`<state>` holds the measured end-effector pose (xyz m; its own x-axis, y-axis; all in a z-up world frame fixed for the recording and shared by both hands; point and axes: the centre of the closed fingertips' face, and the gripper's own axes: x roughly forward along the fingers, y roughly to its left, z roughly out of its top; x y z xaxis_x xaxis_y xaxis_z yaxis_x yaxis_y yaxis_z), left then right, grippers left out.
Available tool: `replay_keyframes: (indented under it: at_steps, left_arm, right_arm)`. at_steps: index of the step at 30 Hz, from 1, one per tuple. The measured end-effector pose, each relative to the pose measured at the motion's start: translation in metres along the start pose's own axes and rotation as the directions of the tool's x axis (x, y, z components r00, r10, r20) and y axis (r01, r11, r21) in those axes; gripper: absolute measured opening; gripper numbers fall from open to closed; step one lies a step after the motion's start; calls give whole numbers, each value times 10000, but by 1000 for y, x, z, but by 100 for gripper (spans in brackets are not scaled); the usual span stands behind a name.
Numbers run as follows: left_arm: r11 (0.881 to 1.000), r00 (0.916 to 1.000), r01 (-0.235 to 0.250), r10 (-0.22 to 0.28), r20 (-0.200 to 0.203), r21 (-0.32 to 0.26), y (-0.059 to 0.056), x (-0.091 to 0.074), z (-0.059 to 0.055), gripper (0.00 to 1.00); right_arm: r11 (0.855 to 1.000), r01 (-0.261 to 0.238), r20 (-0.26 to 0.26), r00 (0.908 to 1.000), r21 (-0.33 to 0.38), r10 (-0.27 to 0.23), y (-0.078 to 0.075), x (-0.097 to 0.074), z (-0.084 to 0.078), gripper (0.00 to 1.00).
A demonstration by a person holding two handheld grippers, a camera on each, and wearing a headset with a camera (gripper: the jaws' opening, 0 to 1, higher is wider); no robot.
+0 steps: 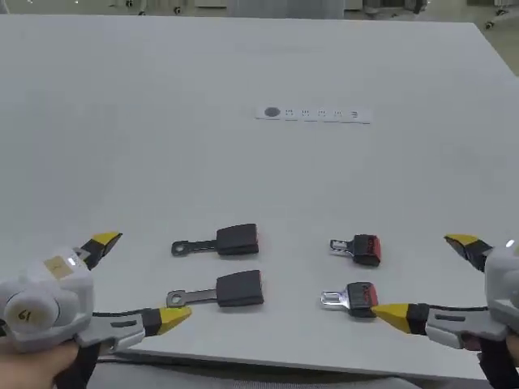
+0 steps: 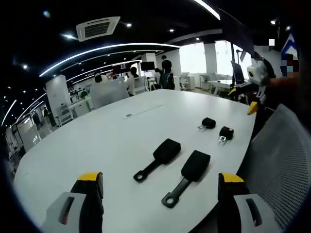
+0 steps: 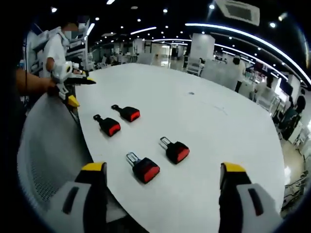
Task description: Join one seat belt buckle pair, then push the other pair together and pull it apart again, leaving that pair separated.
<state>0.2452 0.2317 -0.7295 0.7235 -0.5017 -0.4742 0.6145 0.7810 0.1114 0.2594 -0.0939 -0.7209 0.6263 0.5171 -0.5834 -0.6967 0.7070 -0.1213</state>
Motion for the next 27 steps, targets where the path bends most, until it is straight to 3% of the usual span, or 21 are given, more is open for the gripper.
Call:
replay_keyframes:
  at_steps: [14, 20, 27]
  left_arm:
    - [9999, 10000, -5, 5, -16, -120, 1, 0, -1, 100]
    - [9999, 10000, -14, 13, -33, -110, 1, 0, -1, 100]
    - [9999, 10000, -20, 19, -48, -154, 0, 0, -1, 100]
  right_arm:
    - [9999, -93, -298, 9995, 118, 96, 1, -4, -18, 100]
    - [9999, -51, -395, 9992, 116, 55, 1, -6, -21, 96]
    - [9999, -5, -389, 9992, 157, 11, 1, -7, -24, 98]
